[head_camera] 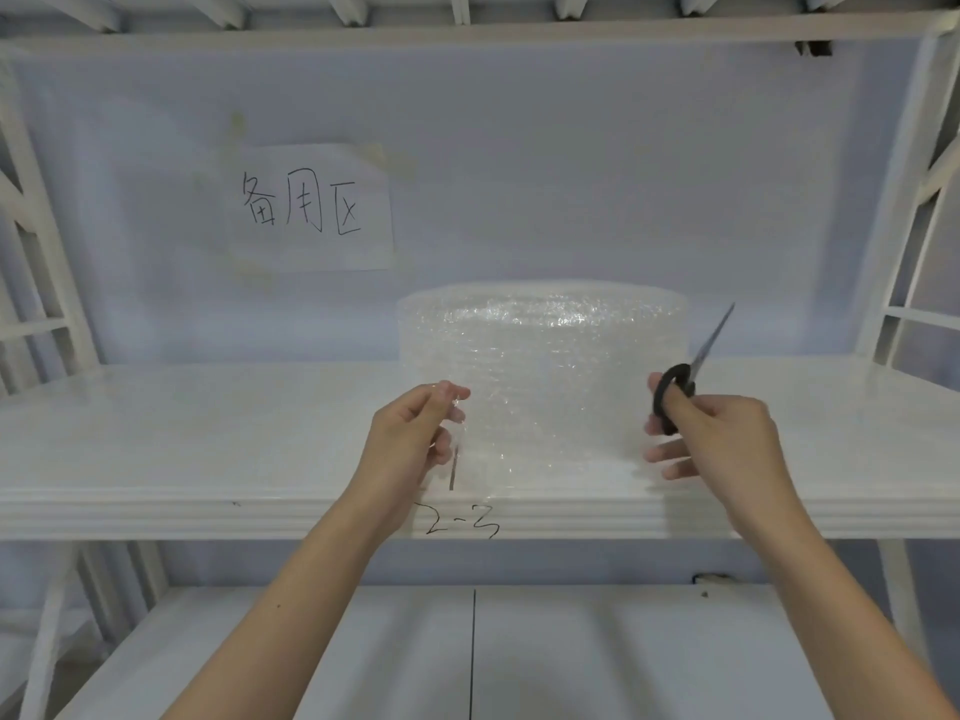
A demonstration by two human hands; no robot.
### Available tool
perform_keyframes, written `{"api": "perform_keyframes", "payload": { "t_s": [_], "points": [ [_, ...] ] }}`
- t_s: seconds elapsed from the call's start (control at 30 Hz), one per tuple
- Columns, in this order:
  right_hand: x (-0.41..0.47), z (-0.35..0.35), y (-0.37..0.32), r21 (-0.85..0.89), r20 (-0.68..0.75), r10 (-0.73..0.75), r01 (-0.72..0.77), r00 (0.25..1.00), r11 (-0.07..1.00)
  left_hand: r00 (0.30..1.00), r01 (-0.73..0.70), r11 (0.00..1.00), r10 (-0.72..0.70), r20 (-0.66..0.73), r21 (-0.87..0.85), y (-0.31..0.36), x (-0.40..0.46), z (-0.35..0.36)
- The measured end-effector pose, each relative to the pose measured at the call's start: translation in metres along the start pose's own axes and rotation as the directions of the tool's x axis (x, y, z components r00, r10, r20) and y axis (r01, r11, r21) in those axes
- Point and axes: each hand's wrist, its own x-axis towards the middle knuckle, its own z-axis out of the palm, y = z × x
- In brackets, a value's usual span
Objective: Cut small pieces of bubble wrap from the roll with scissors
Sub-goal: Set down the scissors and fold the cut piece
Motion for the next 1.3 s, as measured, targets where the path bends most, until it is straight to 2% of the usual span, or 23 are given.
{"api": "perform_keyframes", "payload": {
  "t_s": [0.1, 0.17, 0.23, 0.37, 0.47, 0.53, 0.57, 0.63, 0.7, 0.77, 0.83, 0.9, 0.97, 1.2, 1.3],
  "points": [
    [0.012, -0.014, 0.015, -0.240, -0.093, 0.015, -0.037, 0.996, 0.970, 1.000, 0.003, 1.000, -0.003, 0.023, 0.005, 0.000, -0.002, 0.003],
    [0.021, -0.019, 0.025, -0.462, -0.105, 0.011, -0.059, 0.994, 0.885, 0.998, -0.001, 1.000, -0.001, 0.057, 0.028, 0.001, -0.003, 0.006],
    [0.026, -0.020, 0.031, -0.607, -0.107, 0.041, -0.098, 0.993, 0.788, 0.996, -0.012, 0.999, 0.007, 0.085, 0.050, 0.002, -0.003, 0.008],
    [0.032, -0.014, 0.031, -0.719, -0.074, 0.076, -0.106, 0.994, 0.687, 0.994, -0.025, 0.997, 0.017, 0.111, 0.071, 0.003, -0.002, 0.008],
    [0.035, -0.008, 0.035, -0.856, -0.064, 0.039, -0.075, 0.997, 0.511, 0.992, -0.029, 0.998, 0.022, 0.126, 0.054, 0.004, -0.001, 0.003],
    [0.034, -0.002, 0.040, -0.912, -0.086, -0.052, -0.058, 0.995, 0.406, 0.992, -0.035, 0.998, 0.028, 0.121, 0.053, 0.006, 0.000, -0.003],
    [0.032, 0.001, 0.040, -0.916, -0.093, -0.139, -0.030, 0.986, 0.400, 0.993, -0.039, 0.998, 0.032, 0.115, 0.055, 0.007, 0.001, -0.006],
    [0.021, 0.012, 0.032, -0.876, -0.097, -0.343, 0.084, 0.934, 0.475, 0.994, -0.048, 0.997, 0.041, 0.103, 0.059, 0.009, 0.001, -0.014],
    [0.004, 0.031, 0.012, -0.735, -0.040, -0.454, 0.282, 0.890, 0.617, 0.995, -0.052, 0.997, 0.047, 0.084, 0.062, 0.010, 0.002, -0.021],
    [-0.017, 0.056, -0.014, -0.471, 0.081, -0.460, 0.441, 0.884, 0.764, 0.997, -0.046, 0.997, 0.043, 0.060, 0.058, 0.010, 0.003, -0.026],
    [-0.035, 0.084, -0.034, -0.263, 0.244, -0.417, 0.474, 0.875, 0.840, 0.999, -0.040, 0.998, 0.039, 0.036, 0.048, 0.011, 0.004, -0.030],
    [-0.044, 0.112, -0.042, -0.159, 0.418, -0.309, 0.403, 0.855, 0.901, 0.998, -0.049, 0.998, 0.048, 0.028, 0.038, 0.013, 0.004, -0.035],
    [-0.045, 0.135, -0.043, -0.129, 0.508, -0.196, 0.299, 0.839, 0.945, 0.998, -0.063, 0.997, 0.062, 0.024, 0.043, 0.016, 0.003, -0.040],
    [-0.029, 0.175, -0.036, 0.010, 0.547, -0.047, 0.051, 0.836, 0.999, 0.991, -0.131, 0.976, 0.131, 0.015, 0.175, 0.021, 0.001, -0.065],
    [-0.023, 0.183, -0.031, 0.142, 0.563, -0.006, -0.089, 0.826, 0.986, 0.985, -0.171, 0.971, 0.168, 0.033, 0.169, 0.019, 0.001, -0.075]
  ]
}}
